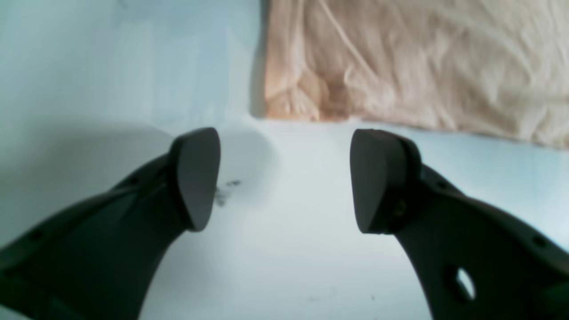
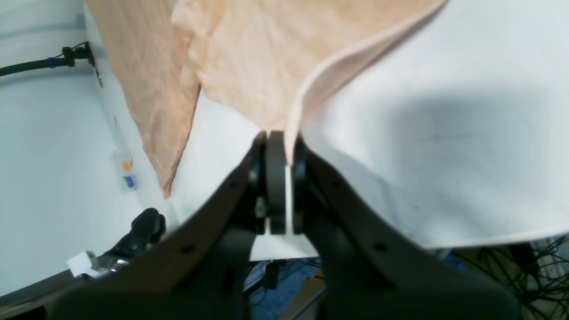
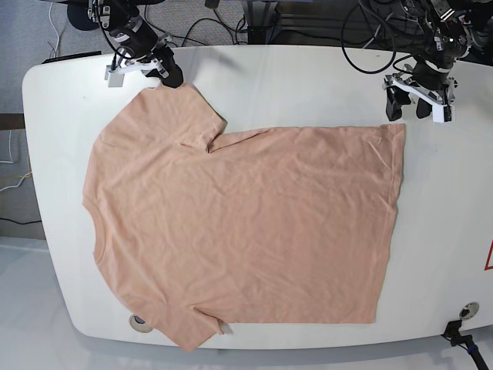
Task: Fold the T-shirt properly
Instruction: 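Lower right gripper to the sleeve corner, left gripper to the hem corner, then close both grippers on the shirt edge at sleeve and hem corners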
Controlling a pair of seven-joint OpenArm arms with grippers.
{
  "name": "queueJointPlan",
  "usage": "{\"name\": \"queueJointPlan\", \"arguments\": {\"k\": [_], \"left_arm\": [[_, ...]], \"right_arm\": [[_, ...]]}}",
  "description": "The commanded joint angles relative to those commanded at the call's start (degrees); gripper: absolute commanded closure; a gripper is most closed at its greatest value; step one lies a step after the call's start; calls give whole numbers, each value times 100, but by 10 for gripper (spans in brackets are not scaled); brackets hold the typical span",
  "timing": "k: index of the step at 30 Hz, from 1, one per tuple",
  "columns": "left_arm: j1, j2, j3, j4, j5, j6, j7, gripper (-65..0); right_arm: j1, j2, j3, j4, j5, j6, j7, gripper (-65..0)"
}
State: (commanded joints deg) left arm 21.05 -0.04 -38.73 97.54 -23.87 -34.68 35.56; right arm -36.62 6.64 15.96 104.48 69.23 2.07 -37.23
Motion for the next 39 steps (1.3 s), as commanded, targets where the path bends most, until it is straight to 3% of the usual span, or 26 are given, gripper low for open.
{"name": "queueJointPlan", "arguments": {"k": [20,24,28,33,39], "left_arm": [[-431,0,343,-527,-9,-53,-9,-437],[-448,0,334,-527,-9,-299,-9,-437],[-448,0,325,-651,-44,-316,0,-437],[-448,-26,325,-993,-624,-325,0,-435],[-448,-413,316,-1292,-1486,-325,0,-434]], "right_arm": [[0,18,-9,0,0,0,-9,0],[0,18,-9,0,0,0,-9,0],[0,18,-9,0,0,0,-9,0],[18,18,-9,-237,9,9,-62,0],[26,0,-9,-457,18,44,-176,0]]}}
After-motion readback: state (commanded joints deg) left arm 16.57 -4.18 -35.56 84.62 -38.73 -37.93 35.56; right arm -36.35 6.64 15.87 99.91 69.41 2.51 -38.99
